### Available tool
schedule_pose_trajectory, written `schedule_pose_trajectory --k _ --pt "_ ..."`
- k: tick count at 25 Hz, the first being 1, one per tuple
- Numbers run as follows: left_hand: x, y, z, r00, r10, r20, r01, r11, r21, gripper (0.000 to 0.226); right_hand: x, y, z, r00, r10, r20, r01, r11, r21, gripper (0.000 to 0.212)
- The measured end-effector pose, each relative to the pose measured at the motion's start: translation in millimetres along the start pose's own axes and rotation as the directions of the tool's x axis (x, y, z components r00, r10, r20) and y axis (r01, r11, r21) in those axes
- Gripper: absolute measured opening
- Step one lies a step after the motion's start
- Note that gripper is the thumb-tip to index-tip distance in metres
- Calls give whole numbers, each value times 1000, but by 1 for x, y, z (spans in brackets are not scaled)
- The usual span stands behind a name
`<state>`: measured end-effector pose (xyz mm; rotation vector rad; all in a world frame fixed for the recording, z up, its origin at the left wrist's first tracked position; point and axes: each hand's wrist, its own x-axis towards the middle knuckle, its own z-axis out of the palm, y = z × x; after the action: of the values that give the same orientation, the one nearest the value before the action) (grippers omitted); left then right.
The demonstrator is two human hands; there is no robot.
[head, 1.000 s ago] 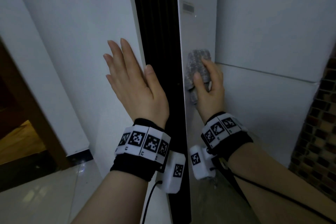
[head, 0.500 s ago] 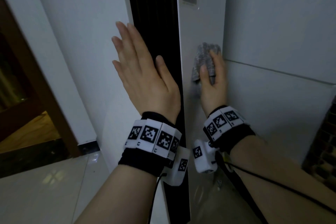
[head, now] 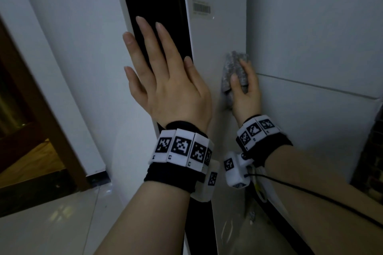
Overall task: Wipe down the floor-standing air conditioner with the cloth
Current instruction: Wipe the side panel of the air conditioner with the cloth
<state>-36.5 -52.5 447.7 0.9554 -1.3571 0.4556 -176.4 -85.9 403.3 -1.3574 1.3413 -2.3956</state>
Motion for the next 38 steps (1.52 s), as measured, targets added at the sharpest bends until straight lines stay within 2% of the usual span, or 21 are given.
schedule_pose_trajectory --k 2,5,9,13,17,21,24,29,32,38 --pt "0 -1 2 1000 5 -5 -5 1000 19 57 1 2 1 1000 4 -5 -4 1000 3 37" --pt "0 -4 5 1000 15 -17 -14 999 48 57 -6 10 2 994 -104 28 104 994 -21 36" --pt "-1 -3 6 999 25 -22 -23 997 69 58 9 10 0 997 61 -37 -61 998 8 40" --pt "-1 -3 6 1000 12 -17 -11 997 82 58 -9 14 1 991 -133 24 134 990 -40 37" --pt "-1 -2 4 1000 11 -9 -10 997 83 58 16 14 2 995 73 -60 -73 997 2 39" --pt "-2 -2 3 1000 12 -2 -11 996 94 59 17 19 -2 999 -36 -13 36 999 -11 37" --pt "-2 -1 3 1000 8 -1 -8 996 91 59 30 18 -5 989 131 -70 -129 991 37 39" --pt "-2 -1 3 1000 8 -1 -7 996 93 59 12 29 -7 997 69 -33 -69 998 7 37" --pt "-2 -1 3 1000 13 -1 -13 996 93 59 32 28 -11 964 248 -98 -246 969 32 40" --pt "-2 -1 3 1000 14 -4 -13 994 107 59 6 35 -12 985 152 -80 -151 988 10 33"
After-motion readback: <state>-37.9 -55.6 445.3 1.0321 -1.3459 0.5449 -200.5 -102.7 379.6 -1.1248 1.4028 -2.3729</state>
